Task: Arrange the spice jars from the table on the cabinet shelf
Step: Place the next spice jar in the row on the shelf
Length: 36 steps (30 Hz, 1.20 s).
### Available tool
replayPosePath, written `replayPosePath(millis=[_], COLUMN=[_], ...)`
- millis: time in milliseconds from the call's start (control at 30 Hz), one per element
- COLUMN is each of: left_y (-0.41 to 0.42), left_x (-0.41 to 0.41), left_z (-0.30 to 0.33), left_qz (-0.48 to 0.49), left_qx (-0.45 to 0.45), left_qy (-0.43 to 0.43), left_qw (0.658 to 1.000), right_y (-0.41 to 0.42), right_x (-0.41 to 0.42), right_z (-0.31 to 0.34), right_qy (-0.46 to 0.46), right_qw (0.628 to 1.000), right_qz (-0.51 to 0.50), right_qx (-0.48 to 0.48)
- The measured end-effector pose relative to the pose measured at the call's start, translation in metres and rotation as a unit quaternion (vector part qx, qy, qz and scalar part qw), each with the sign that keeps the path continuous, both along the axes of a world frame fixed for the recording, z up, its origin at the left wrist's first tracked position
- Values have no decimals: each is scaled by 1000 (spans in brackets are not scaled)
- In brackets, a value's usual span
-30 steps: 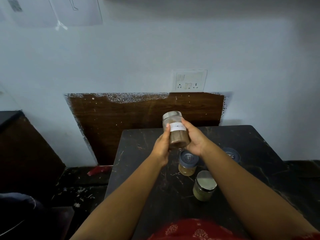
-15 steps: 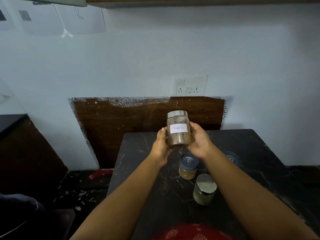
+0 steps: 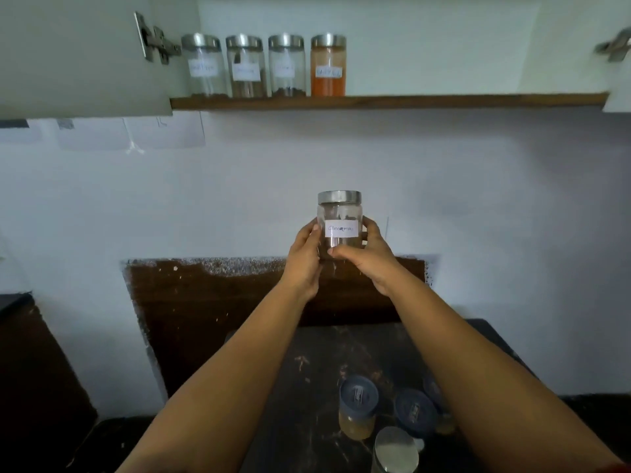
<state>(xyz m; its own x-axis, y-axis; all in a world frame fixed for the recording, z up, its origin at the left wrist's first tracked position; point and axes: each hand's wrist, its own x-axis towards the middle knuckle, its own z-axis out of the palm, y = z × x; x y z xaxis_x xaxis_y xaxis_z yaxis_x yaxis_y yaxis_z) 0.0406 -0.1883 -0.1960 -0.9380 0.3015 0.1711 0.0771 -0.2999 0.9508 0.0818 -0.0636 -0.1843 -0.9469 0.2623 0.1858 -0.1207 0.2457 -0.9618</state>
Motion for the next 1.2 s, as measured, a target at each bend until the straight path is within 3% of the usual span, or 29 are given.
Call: replayPosePath(millis=[367, 500, 533, 567, 633, 667, 700, 833, 900, 1067, 1200], left_y=[46, 64, 70, 73, 77, 78, 78, 93, 96, 90, 91], left_x=[-52, -86, -98, -108, -131, -142, -149, -168, -169, -178, -175], left_z=[159, 207, 215, 218, 218, 215, 211, 197, 196, 192, 192], left_qz=[31, 56, 83, 133, 273, 321, 345, 443, 448, 446, 448], left_qx=[-18, -79, -128, -220, -416, -464, -474, -428, -423, -417, -422], left_qy=[216, 292, 341, 399, 478, 488, 492, 511, 505, 533, 524], left_qw=[976, 951, 928, 880, 724, 666, 643, 600, 604, 585, 590], right_y=[56, 84, 89, 94, 104, 109, 114, 123, 125, 134, 136], right_x=[-30, -56, -66, -74, -96, -107, -118, -161, -178, -209, -214], right_z=[157, 210, 222, 227, 238, 243, 248, 273, 280, 277, 275], right_qy=[190, 216, 216, 209, 182, 159, 130, 7, -32, -47, -40], right_qw=[970, 957, 954, 952, 947, 945, 942, 931, 931, 934, 937], right_qz=[-93, -118, -123, -130, -150, -159, -164, -146, -132, -119, -106], right_qx=[118, 153, 166, 181, 217, 239, 263, 334, 340, 333, 331])
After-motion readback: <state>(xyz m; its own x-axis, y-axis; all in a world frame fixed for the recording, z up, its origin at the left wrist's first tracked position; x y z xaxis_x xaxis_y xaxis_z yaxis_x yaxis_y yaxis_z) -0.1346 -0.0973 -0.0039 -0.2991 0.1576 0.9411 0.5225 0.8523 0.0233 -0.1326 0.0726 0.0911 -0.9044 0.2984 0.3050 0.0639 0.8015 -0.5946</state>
